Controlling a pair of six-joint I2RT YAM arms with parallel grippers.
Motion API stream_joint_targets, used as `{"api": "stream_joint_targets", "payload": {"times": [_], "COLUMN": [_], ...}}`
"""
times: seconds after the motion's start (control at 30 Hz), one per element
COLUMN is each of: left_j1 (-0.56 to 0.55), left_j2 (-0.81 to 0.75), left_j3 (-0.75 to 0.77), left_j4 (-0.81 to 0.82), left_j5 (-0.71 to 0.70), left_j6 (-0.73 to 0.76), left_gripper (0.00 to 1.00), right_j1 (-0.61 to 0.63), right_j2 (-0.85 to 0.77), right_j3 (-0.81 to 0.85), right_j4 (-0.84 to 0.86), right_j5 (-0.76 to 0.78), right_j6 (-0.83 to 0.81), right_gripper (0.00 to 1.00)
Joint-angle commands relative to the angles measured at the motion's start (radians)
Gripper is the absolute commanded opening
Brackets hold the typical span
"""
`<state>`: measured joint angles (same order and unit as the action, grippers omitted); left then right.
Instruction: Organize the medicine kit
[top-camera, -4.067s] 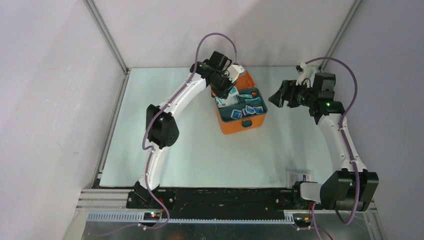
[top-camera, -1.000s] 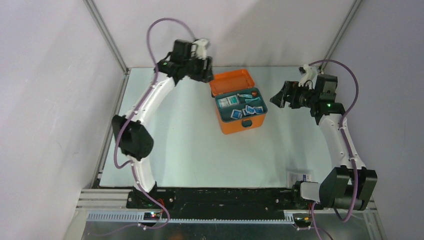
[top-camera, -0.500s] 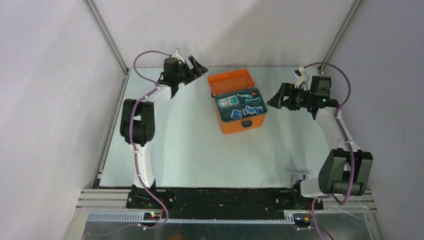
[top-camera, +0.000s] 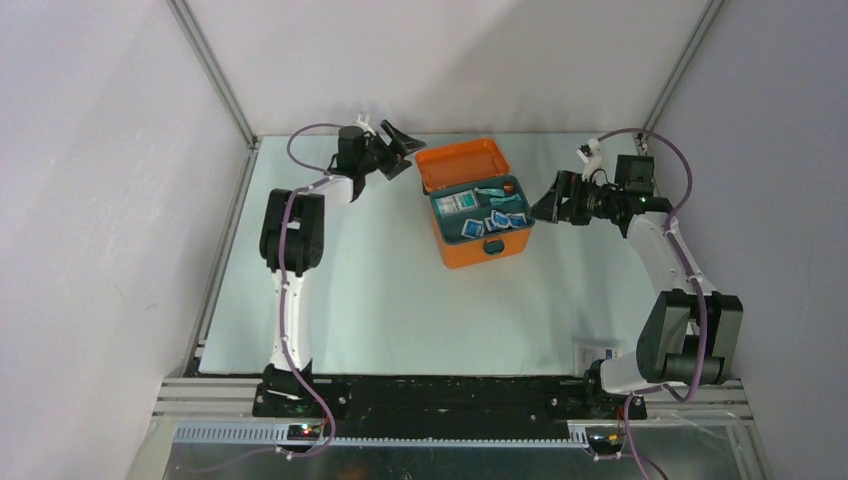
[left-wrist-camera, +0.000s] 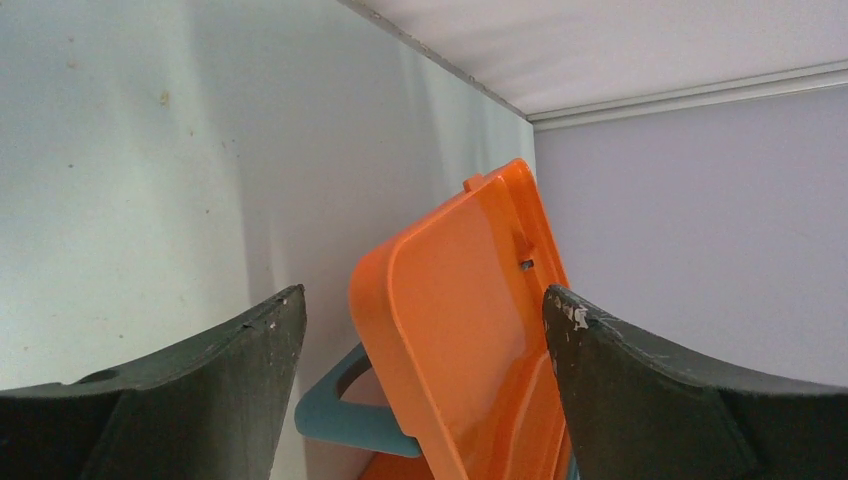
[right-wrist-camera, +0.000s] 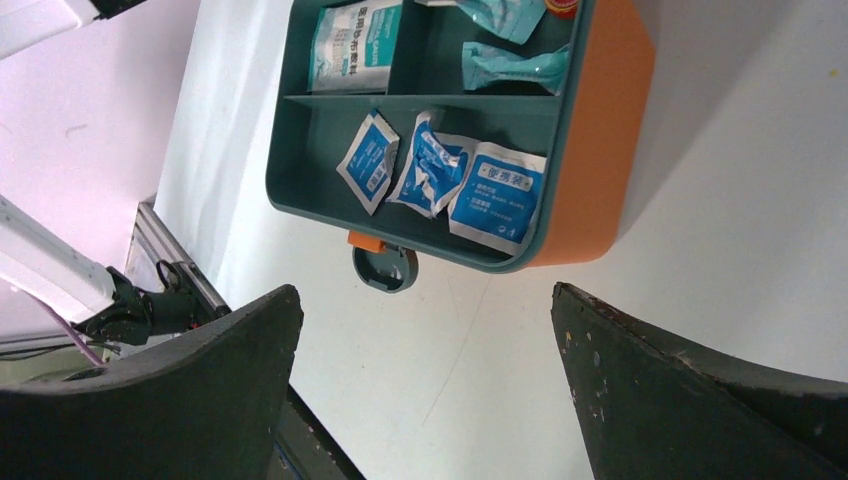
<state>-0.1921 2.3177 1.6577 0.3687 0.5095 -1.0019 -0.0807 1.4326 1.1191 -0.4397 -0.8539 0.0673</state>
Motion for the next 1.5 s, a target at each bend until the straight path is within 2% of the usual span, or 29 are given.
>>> {"api": "stream_joint_targets", "payload": {"times": [0.0, 0.17, 0.33, 0.6, 0.87, 1.0, 1.13, 1.47], "left_j1": [-0.020, -0.041, -0.053, -0.047, -0.054, -0.068, -0.086, -0.151], "left_j2": [0.036, 0.054, 0.045, -0.025, -0.082, -0.123, -0.170, -0.356], "left_j3": [0.064, 0.087, 0.076, -0.020, -0.074, -0.116, -0.160, -0.331], "left_j4": [0.050, 0.051, 0.101, 0.327, 0.509, 0.685, 0.803, 0.796], "left_j5": [0.048, 0.080, 0.118, 0.194, 0.262, 0.310, 0.380, 0.474], "left_j6": [-0.067, -0.098, -0.174, -0.341, -0.410, -0.458, -0.464, -0.319], "left_gripper": [0.92, 0.91, 0.86, 0.79, 0.75, 0.75, 0.80, 0.89], "right_j1": [0.024, 0.052, 0.066, 0.062, 0.052, 0.021, -0.007, -0.084], "right_j2": [0.008, 0.020, 0.024, 0.009, -0.016, -0.027, -0.032, -0.083], "right_j3": [-0.015, -0.017, -0.027, -0.031, -0.046, -0.055, -0.056, -0.083], "right_j4": [-0.012, -0.023, -0.011, -0.011, 0.007, 0.032, 0.048, 0.108], "right_j5": [-0.001, -0.004, -0.003, 0.000, -0.034, -0.064, -0.072, -0.117], "right_j6": [-0.025, -0.038, -0.040, -0.044, -0.028, 0.005, 0.029, 0.104], "right_gripper": [0.99, 0.99, 0.99, 0.99, 0.99, 0.99, 0.99, 1.00]}}
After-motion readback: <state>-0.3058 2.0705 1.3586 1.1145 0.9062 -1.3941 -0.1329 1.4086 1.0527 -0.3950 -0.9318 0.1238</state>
